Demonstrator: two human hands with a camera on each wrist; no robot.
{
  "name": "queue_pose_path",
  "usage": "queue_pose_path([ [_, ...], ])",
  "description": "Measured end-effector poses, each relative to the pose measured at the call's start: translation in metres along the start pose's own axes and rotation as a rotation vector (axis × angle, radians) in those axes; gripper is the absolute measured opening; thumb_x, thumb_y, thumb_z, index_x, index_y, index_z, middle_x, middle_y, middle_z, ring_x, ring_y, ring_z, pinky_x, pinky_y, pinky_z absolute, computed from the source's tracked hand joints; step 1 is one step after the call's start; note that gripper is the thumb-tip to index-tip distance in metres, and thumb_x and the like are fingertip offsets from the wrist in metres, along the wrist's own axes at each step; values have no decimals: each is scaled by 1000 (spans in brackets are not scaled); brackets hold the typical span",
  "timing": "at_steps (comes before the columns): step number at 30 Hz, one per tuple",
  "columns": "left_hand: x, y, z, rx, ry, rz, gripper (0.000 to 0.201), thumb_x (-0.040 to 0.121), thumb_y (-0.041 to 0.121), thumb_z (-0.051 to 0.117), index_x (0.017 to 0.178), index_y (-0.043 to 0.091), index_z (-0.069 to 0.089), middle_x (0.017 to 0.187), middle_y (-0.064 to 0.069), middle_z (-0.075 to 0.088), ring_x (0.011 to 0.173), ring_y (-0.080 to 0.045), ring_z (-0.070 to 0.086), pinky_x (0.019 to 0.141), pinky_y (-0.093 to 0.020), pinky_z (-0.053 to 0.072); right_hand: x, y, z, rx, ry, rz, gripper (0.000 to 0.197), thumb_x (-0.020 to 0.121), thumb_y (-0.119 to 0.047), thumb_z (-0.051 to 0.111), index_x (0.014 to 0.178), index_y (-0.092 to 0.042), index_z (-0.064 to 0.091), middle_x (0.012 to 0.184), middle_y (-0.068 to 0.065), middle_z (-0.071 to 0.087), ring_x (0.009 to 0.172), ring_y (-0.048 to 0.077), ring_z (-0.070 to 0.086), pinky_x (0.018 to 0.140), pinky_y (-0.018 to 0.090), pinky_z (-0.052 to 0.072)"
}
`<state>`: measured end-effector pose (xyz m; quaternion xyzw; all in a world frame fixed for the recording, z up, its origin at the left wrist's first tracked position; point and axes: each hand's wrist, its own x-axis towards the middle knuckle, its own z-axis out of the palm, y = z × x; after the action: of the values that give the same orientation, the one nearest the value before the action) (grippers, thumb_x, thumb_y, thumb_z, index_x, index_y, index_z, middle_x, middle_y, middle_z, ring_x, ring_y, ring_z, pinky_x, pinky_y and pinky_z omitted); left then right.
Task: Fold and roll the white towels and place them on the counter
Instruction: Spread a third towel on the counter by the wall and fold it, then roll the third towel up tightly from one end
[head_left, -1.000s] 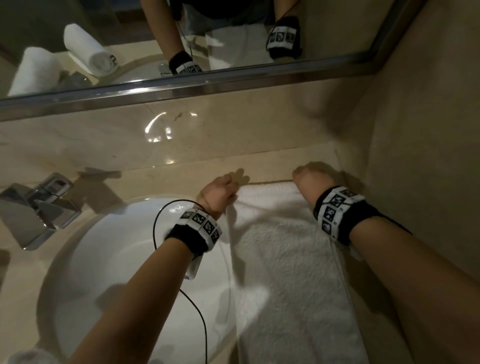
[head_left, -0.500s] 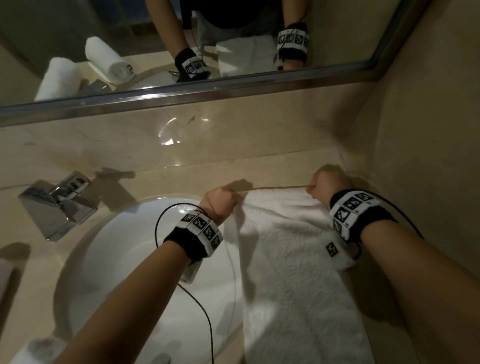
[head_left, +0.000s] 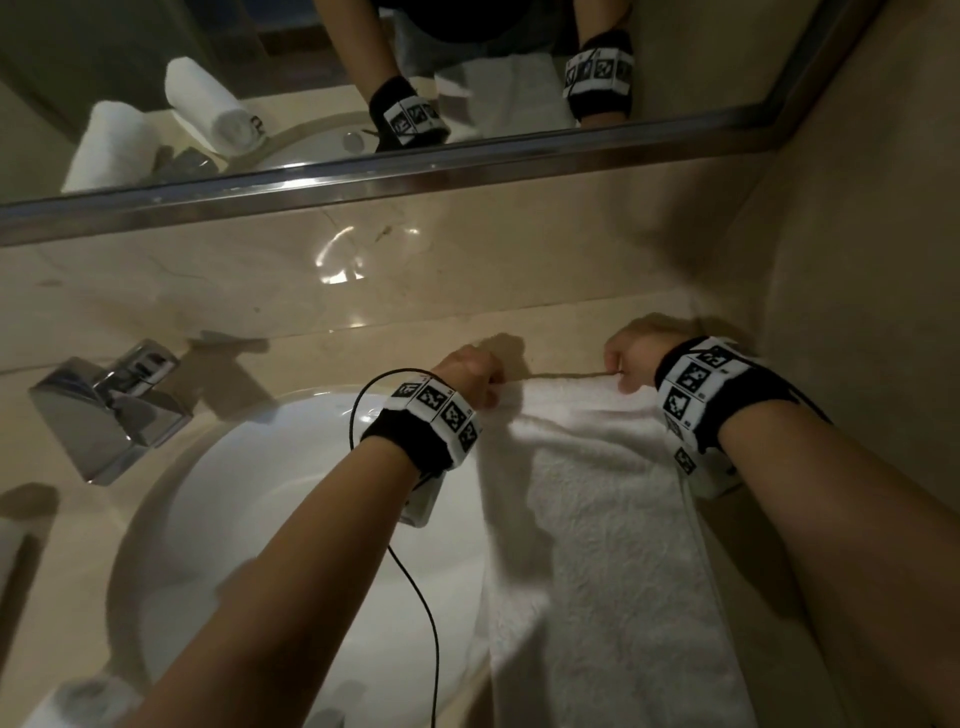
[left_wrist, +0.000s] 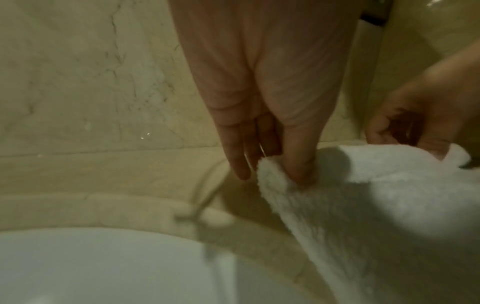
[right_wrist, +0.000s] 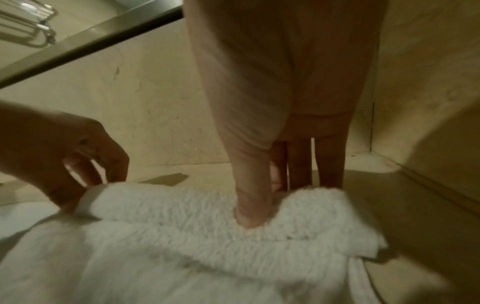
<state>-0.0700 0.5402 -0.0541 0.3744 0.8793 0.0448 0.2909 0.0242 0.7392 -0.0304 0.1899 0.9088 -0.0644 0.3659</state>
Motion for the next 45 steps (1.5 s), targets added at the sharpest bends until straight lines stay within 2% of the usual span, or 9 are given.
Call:
queue_pose_path([
  [7, -5, 3, 14, -140, 100, 23, 27, 79, 8, 67, 106, 6, 65, 110, -12, 63, 105, -28, 58, 85, -26, 43, -11, -2, 10, 17, 18, -44, 25, 88, -19, 62, 111, -9, 58, 117, 9, 52, 92, 19, 45, 87, 29, 45],
  [10, -15, -2, 26, -210, 239, 109, 23, 70, 1, 70, 94, 1, 71, 104, -19, 64, 98, -33, 61, 85, -31, 46, -28, -1, 25, -30, 236, -86, 16, 89, -17, 55, 102, -10, 61, 109, 9, 60, 87, 20, 50, 82, 25, 45],
  [14, -28, -5, 46, -193, 346, 192, 17, 50, -4, 73, 66, 2, 70, 67, -16, 66, 57, -30, 65, 53, -26, 51, -48, -8, 49, -68, 360, -129, 25, 93, -18, 50, 111, -3, 58, 118, 13, 56, 109, 25, 54, 88, 28, 41],
  [17, -40, -5, 62, -25, 337, 277, 18, 54, 7, 68, 72, 6, 72, 79, -13, 72, 64, -29, 70, 48, -31, 56, -55, -15, 63, -87, 344, -84, 27, 93, -12, 48, 118, -3, 53, 124, 14, 52, 117, 27, 49, 96, 35, 41],
  [20, -54, -8, 73, 189, 356, 292, 29, 62, 5, 70, 91, 2, 74, 100, -18, 71, 85, -31, 71, 64, -39, 58, -69, -19, 64, -118, 359, -65, 27, 91, -5, 46, 114, 1, 58, 118, 18, 57, 112, 27, 55, 92, 31, 42],
  [24, -67, 2, 67, 193, 398, 329, 26, 63, 1, 76, 88, 6, 73, 100, -17, 70, 83, -32, 71, 65, -35, 57, -80, -21, 61, -132, 514, -63, 31, 28, 0, 88, 48, -2, 65, 51, 12, 61, 44, 18, 61, 41, 14, 41],
  [28, -62, 20, 39, 176, 205, 51, 29, 95, 14, 43, 116, 13, 63, 118, -10, 64, 106, -28, 61, 89, -32, 45, -80, -15, 65, -19, 389, -18, 27, 90, 1, 45, 109, -2, 64, 113, 15, 62, 103, 26, 61, 87, 27, 47],
  [35, -53, 24, 29, 79, 100, -21, 39, 92, 3, 43, 129, 10, 52, 119, -14, 61, 108, -30, 59, 93, -34, 44, -78, -18, 53, -2, 424, 87, 30, 95, -3, 40, 117, -4, 60, 120, 14, 60, 109, 28, 58, 87, 29, 46],
  [45, -37, 24, 41, 280, -16, 13, 56, 86, 9, 53, 137, 0, 31, 136, -14, 37, 123, -29, 39, 105, -34, 38, -55, -9, 42, -194, 296, -100, 25, 93, -10, 46, 113, -7, 61, 115, 10, 60, 105, 26, 59, 82, 31, 46],
])
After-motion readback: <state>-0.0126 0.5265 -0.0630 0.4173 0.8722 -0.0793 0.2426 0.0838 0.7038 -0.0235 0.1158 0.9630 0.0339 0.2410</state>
